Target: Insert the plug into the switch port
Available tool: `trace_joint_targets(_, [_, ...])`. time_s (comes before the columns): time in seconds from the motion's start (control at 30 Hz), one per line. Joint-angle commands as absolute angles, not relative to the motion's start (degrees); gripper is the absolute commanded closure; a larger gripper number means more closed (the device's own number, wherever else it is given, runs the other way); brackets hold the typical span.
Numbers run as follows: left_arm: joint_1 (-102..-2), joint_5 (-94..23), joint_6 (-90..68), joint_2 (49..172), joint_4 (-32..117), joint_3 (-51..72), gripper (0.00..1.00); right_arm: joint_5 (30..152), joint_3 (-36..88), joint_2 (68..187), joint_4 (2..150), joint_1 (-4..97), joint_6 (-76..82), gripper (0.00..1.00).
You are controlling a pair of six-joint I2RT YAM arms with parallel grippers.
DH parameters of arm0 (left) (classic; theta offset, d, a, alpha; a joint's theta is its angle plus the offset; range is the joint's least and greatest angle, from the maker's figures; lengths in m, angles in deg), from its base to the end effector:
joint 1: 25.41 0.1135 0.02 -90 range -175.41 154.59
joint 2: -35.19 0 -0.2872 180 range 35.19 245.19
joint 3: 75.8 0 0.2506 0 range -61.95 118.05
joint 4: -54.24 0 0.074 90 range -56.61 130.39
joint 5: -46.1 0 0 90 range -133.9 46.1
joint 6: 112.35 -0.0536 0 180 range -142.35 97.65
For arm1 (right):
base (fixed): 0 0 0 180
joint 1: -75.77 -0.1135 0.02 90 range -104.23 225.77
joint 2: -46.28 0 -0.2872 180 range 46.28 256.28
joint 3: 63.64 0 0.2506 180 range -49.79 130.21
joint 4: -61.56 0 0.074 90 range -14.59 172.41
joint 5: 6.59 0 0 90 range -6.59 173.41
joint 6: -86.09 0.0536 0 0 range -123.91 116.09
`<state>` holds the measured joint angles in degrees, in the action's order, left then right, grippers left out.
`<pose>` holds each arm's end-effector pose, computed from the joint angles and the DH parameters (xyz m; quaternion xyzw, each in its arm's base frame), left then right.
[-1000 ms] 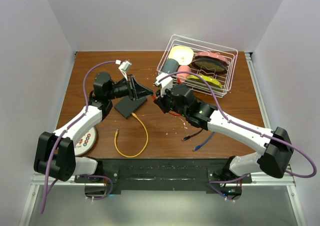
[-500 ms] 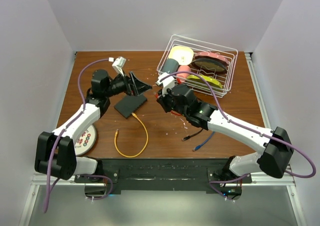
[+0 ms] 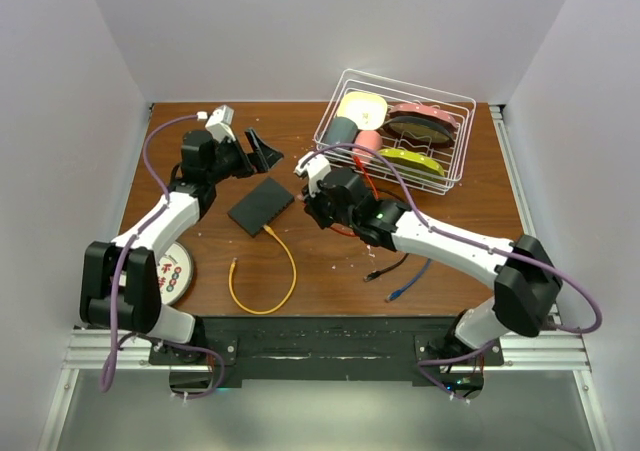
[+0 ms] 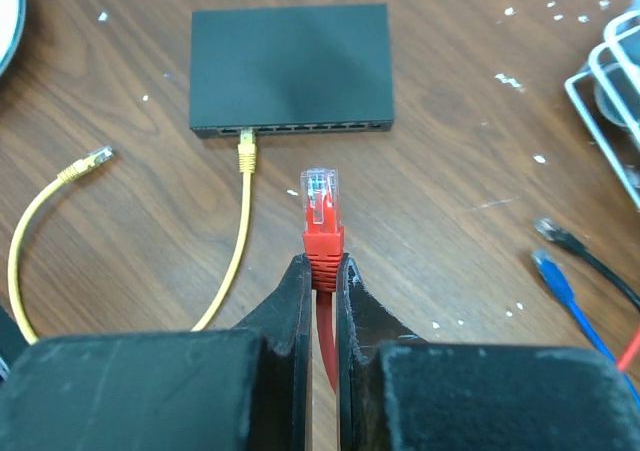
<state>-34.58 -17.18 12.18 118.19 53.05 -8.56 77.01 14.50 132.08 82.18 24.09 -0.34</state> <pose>0.3345 -0.0784 0.2950 -0.0374 0.7930 -0.3879 0.4684 0.2275 0.2783 0.3062 -0.3232 0.7943 0.1950 0.4760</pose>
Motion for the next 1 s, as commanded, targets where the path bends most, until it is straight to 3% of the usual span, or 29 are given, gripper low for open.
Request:
trace_joint_targets(0.0, [-33.2,-26.8,7.9,120.7,49.4,-6.1,0.00,81.5,18.9,135.3,82.1,24.2,-0.7,1.00])
trace_joint_targets(0.27, [-30.6,-35.0,2.9,126.0,46.0,-8.9,0.00,87.2,21.5,143.7,80.0,24.3,1.4,1.00])
trace_joint_targets(0.6, [-28.5,-31.6,2.0,130.0,54.9,-14.8,0.01,90.5,25.9,153.9,81.0,25.7,2.1,1.00])
trace_joint_targets(0.97, [-28.4,-28.4,1.7,134.0,56.5,-16.2,0.14,91.4,26.2,159.1,78.9,25.8,3.8,1.00])
